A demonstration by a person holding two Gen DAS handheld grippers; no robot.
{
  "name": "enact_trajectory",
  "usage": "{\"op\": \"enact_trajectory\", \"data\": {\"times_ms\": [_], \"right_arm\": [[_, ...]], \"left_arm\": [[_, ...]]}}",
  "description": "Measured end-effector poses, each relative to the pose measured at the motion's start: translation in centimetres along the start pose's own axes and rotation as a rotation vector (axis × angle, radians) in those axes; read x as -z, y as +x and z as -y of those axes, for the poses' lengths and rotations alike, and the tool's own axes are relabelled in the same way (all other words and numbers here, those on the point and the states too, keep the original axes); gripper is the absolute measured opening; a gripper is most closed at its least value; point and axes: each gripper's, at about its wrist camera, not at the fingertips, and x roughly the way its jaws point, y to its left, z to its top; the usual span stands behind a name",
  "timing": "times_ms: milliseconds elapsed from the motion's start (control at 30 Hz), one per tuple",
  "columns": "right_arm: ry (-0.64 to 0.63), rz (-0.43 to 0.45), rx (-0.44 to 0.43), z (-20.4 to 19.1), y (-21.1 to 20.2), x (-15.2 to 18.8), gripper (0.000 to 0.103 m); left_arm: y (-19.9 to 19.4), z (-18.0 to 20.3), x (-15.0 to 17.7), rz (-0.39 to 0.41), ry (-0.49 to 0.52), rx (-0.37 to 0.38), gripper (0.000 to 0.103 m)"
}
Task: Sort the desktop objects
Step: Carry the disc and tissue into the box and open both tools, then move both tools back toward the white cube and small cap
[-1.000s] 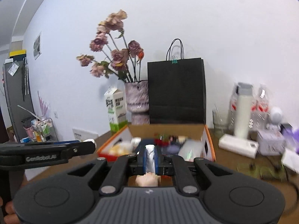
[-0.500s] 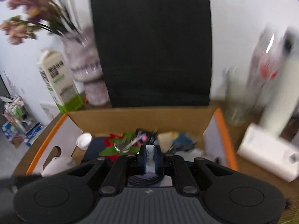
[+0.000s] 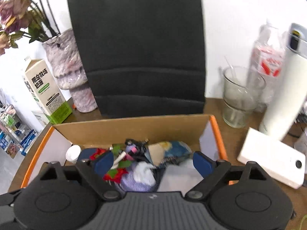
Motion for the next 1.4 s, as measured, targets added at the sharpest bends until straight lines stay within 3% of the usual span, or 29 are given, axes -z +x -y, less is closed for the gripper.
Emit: {"op": "enact_trajectory", "data": {"times_ms": [267,333,400,500,667,767,900,1067,1167,1267,1400], "right_arm": [[-0.008,-0.045,0.060,0.2,-4.2,2.1,0.089],[-0.014,-0.027,0.044,-0.2,-6.2,3.6,0.090],[-0.036,0.021,0.018,-0.2,-8.6,6.1,0.091],[-0.045,0.092,0.045,0.3,-11.9,10.2,0.092],[-0.021,0.146,0.034,0.7,-16.1,17.0,0.095],[-0.028,0.172,0.040,0.1,-17.9,20.3,0.097],[-0.055,0.221,0.084,-0.9,-19.9,24.3,0.099],[-0.079,0.239,0.101,-1.9,-22.3,29.7,0.099],[-0.082,0.234,0.064,-2.3,-23.3,32.6,0.100],[-0.069,0.230,0.051,-2.8,-23.4,34.5,0.100],[-0.077,0.240,0.017,-3.6,-23.9,36.1,0.100]], "left_arm": [[-3.8,0.5,1.0,0.019,0.002,-0.115,0.095],[-5.4,0.9,2.9,0.059,-0.025,-0.171,0.096],[-7.5,1.6,5.3,0.113,0.009,-0.165,0.097],[-10.8,2.6,9.4,0.214,0.048,-0.185,0.103],[-14.2,3.7,15.5,0.294,0.138,-0.143,0.103],[-14.6,3.8,18.5,0.262,0.174,-0.143,0.103],[-16.8,3.4,22.9,0.309,0.201,-0.090,0.103],[-19.3,2.6,27.7,0.353,0.220,-0.091,0.103],[-19.4,1.7,29.3,0.335,0.231,-0.050,0.103],[-19.1,0.9,30.1,0.302,0.170,-0.067,0.103],[-19.8,0.1,31.6,0.337,0.130,-0.082,0.103]]}}
